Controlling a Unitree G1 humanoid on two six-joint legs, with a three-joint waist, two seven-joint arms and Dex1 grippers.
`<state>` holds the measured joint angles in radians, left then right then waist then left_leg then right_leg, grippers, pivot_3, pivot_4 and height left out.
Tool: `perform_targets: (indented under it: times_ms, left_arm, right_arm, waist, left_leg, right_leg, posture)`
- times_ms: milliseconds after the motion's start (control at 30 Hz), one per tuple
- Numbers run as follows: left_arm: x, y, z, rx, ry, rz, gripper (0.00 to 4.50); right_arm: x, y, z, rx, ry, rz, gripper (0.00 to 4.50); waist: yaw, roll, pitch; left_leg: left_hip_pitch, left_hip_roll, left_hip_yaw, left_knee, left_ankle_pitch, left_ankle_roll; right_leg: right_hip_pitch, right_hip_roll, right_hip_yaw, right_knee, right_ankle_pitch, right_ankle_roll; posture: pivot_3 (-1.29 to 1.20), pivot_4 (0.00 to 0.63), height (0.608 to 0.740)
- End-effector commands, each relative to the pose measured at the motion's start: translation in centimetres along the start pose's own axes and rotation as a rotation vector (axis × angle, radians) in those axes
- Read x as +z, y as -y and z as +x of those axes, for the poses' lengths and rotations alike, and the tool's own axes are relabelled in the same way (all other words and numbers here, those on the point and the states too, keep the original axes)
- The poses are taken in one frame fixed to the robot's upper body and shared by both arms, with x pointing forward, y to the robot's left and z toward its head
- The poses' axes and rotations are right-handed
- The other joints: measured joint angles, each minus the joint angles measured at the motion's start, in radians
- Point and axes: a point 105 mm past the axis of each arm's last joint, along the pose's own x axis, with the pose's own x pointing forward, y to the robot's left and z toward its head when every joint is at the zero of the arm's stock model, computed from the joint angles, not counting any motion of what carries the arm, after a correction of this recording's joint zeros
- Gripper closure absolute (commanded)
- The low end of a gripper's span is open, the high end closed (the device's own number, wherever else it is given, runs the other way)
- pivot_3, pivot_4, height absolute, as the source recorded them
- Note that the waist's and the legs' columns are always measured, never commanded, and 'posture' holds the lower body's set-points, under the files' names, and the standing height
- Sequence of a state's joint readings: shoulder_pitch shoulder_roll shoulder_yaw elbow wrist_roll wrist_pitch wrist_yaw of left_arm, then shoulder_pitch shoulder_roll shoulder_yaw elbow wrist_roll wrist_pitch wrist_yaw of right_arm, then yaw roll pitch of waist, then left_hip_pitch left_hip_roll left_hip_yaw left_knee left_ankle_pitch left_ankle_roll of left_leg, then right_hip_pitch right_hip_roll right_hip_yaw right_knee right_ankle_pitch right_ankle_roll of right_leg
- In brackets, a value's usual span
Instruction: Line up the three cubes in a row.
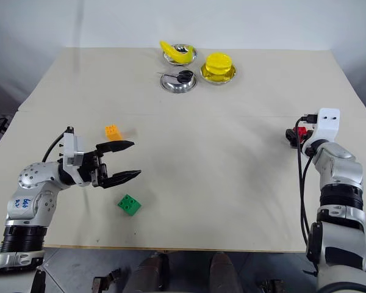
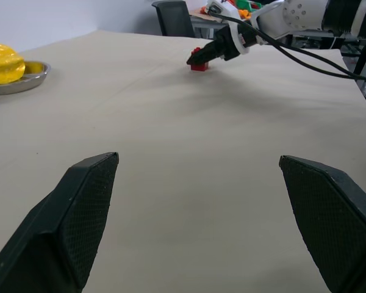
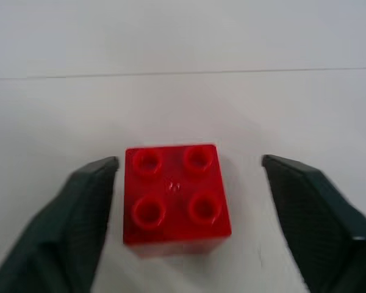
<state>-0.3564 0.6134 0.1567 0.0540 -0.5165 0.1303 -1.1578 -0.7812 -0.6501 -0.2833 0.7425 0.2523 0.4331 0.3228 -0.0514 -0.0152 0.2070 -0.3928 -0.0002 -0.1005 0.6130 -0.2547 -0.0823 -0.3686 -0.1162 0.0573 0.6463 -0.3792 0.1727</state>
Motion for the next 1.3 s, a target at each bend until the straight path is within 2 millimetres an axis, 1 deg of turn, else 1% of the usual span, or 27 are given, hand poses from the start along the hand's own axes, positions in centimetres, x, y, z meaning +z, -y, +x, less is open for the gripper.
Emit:
perform_targets:
  times_ms: [33, 67, 133, 233, 300, 333, 367, 400, 433, 467, 500, 567, 600, 667, 800, 900, 1000, 1167, 1300]
  left_arm:
    - [1.1, -0.1, -0.1, -0.003, 0.024, 0.038, 0.00]
    - [1.1, -0.1, -0.2, 0.001, 0.023, 0.040, 0.00]
    - [1.2, -0.2, -0.3, 0.007, 0.022, 0.045, 0.00]
    - [1.2, -0.3, -0.4, 0.015, 0.023, 0.049, 0.00]
    - [1.3, -0.4, -0.6, 0.024, 0.024, 0.050, 0.00]
    - [1.3, -0.4, -0.7, 0.024, 0.022, 0.050, 0.00]
    - [1.2, -0.4, -0.9, 0.022, 0.016, 0.048, 0.00]
    - [1.1, -0.4, -1.0, 0.021, 0.012, 0.046, 0.00]
    - [0.9, -0.4, -1.2, 0.016, -0.001, 0.039, 0.00]
    - [0.7, -0.4, -1.3, 0.012, -0.010, 0.034, 0.00]
    - [0.6, -0.4, -1.4, 0.011, -0.014, 0.033, 0.00]
    - [0.5, -0.4, -1.4, 0.012, -0.014, 0.029, 0.00]
    - [0.5, -0.3, -1.3, 0.014, -0.010, 0.025, 0.00]
    - [0.5, -0.1, -1.3, 0.010, -0.007, 0.018, 0.00]
    - [0.5, 0.4, -1.4, 0.012, -0.004, 0.016, 0.00]
    - [0.6, 0.7, -1.7, 0.022, -0.005, 0.006, 0.00]
    - [0.6, 0.9, -2.0, 0.027, -0.012, -0.004, 0.00]
    - [1.0, 0.9, -2.3, 0.025, -0.024, -0.004, 0.00]
    - [1.5, 0.5, -2.3, 0.023, -0.038, 0.010, 0.00]
  right_arm:
    - [1.0, 0.7, -0.1, -0.003, 0.031, -0.003, 1.87]
    - [1.0, 0.7, -0.2, -0.001, 0.026, -0.006, 2.27]
    - [1.3, 0.8, -0.2, 0.004, 0.043, -0.012, 2.94]
    - [2.6, 0.2, -0.4, 0.071, 0.091, -0.009, 2.97]
    - [3.8, -1.3, -0.8, 0.199, 0.142, -0.070, 2.97]
    - [4.4, -2.9, -1.4, 0.330, 0.171, -0.148, 2.97]
    - [4.8, -5.4, -2.8, 0.544, 0.215, -0.265, 2.97]
    - [4.8, -7.0, -4.0, 0.694, 0.234, -0.349, 2.97]
    - [4.3, -8.9, -5.8, 0.902, 0.235, -0.438, 2.97]
    - [4.0, -9.8, -7.0, 1.026, 0.231, -0.487, 2.97]
    - [3.6, -10.4, -7.9, 1.138, 0.211, -0.484, 2.97]
    - [1.2, -11.1, -8.8, 1.293, 0.076, -0.575, 2.97]
    - [0.1, -11.3, -9.0, 1.344, 0.037, -0.653, 2.97]
    - [-1.1, -11.6, -9.1, 1.395, -0.005, -0.705, 2.97]
    - [-1.8, -12.5, -8.5, 1.423, 0.022, -0.680, 2.97]
    - [-2.6, -12.4, -8.4, 1.427, 0.009, -0.713, 2.97]
    - [-3.6, -12.0, -8.4, 1.433, -0.009, -0.713, 2.97]
    - [-4.1, -11.9, -8.5, 1.452, -0.033, -0.686, 2.97]
    - [-5.1, -11.8, -8.7, 1.474, -0.086, -0.686, 2.97]
  waist:
    - [-0.001, 0.000, 0.000]
    - [-0.002, 0.000, 0.000]
    - [-0.003, 0.000, 0.000]
    - [-0.003, 0.000, 0.000]
    - [-0.006, 0.000, 0.000]
    - [-0.006, 0.000, 0.000]
    - [-0.007, 0.000, 0.000]
    - [-0.007, 0.001, 0.000]
    - [-0.009, 0.001, 0.000]
    - [-0.011, 0.001, 0.000]
    - [-0.011, 0.001, 0.000]
    - [-0.007, 0.001, 0.000]
    - [-0.006, 0.001, 0.000]
    - [-0.002, 0.001, 0.000]
    - [-0.002, 0.000, 0.000]
    - [-0.003, 0.001, 0.000]
    - [-0.004, 0.001, 0.000]
    - [-0.004, 0.001, 0.000]
    - [-0.004, 0.001, 0.000]
  left_leg:
    - [0.000, 0.000, 0.000, 0.000, 0.000, 0.000]
    - [0.000, 0.000, 0.000, 0.000, 0.000, 0.000]
    - [0.000, 0.000, 0.000, 0.000, 0.000, 0.000]
    - [0.000, 0.000, 0.000, 0.000, 0.000, 0.000]
    - [0.000, 0.000, 0.000, 0.000, 0.000, 0.000]
    - [0.000, 0.000, 0.000, 0.000, 0.000, 0.000]
    - [0.000, 0.000, 0.000, 0.000, 0.000, 0.000]
    - [-0.001, 0.000, 0.001, 0.000, 0.000, 0.000]
    - [-0.001, 0.000, 0.001, 0.000, 0.000, 0.000]
    - [-0.001, 0.001, 0.001, 0.000, 0.000, 0.000]
    - [-0.001, 0.001, 0.002, 0.000, 0.000, 0.000]
    - [0.000, 0.001, 0.001, 0.001, 0.000, 0.000]
    - [0.000, 0.001, 0.001, 0.001, 0.000, 0.000]
    - [0.001, 0.001, 0.001, 0.002, 0.000, 0.000]
    - [0.000, 0.000, 0.001, 0.002, 0.000, 0.000]
    - [0.000, 0.001, 0.001, 0.002, 0.000, 0.000]
    - [0.000, 0.001, 0.001, 0.002, 0.000, 0.000]
    - [0.000, 0.001, 0.001, 0.002, 0.000, 0.000]
    - [0.000, 0.001, 0.001, 0.002, 0.000, 0.000]
  right_leg:
    - [0.000, 0.000, 0.000, 0.000, 0.000, 0.000]
    - [0.000, 0.000, 0.000, 0.000, 0.000, 0.000]
    - [0.000, 0.000, 0.000, 0.000, 0.000, 0.000]
    - [0.000, 0.000, 0.000, 0.000, 0.000, 0.000]
    - [-0.001, 0.000, 0.000, 0.000, 0.000, 0.000]
    - [-0.001, 0.000, 0.000, 0.000, 0.000, 0.000]
    - [-0.001, 0.000, 0.000, 0.000, 0.000, 0.000]
    - [-0.002, 0.000, 0.000, 0.000, 0.000, 0.000]
    - [-0.002, 0.000, 0.000, 0.000, 0.000, 0.000]
    - [-0.002, 0.001, 0.000, -0.001, 0.000, 0.000]
    - [-0.001, 0.001, 0.000, -0.001, 0.000, 0.001]
    - [0.001, 0.001, 0.000, -0.001, 0.000, 0.001]
    - [0.002, 0.001, 0.000, -0.001, 0.000, 0.001]
    - [0.002, 0.000, 0.000, -0.002, 0.001, 0.001]
    - [0.001, 0.000, 0.000, -0.001, 0.001, 0.001]
    - [0.001, 0.000, 0.000, -0.001, 0.001, 0.001]
    - [0.000, 0.000, 0.000, -0.001, 0.001, 0.001]
    - [0.001, 0.000, 0.000, 0.000, 0.001, 0.001]
    - [0.000, 0.000, 0.000, -0.001, 0.001, 0.001]
  posture:
    - [0.00, 0.150, 0.740]
    - [0.00, 0.150, 0.740]
    - [0.00, 0.150, 0.740]
    - [0.00, 0.150, 0.740]
    - [0.00, 0.150, 0.740]
    - [0.00, 0.150, 0.740]
    - [0.00, 0.150, 0.740]
    - [0.00, 0.150, 0.740]
    - [0.00, 0.150, 0.740]
    - [0.00, 0.150, 0.740]
    - [0.00, 0.150, 0.740]
    - [0.00, 0.150, 0.740]
    - [0.00, 0.150, 0.740]
    - [0.00, 0.150, 0.740]
    - [0.00, 0.150, 0.740]
    - [0.00, 0.150, 0.740]
    - [0.00, 0.150, 0.740]
    - [0.00, 0.150, 0.740]
    - [0.00, 0.150, 0.740]
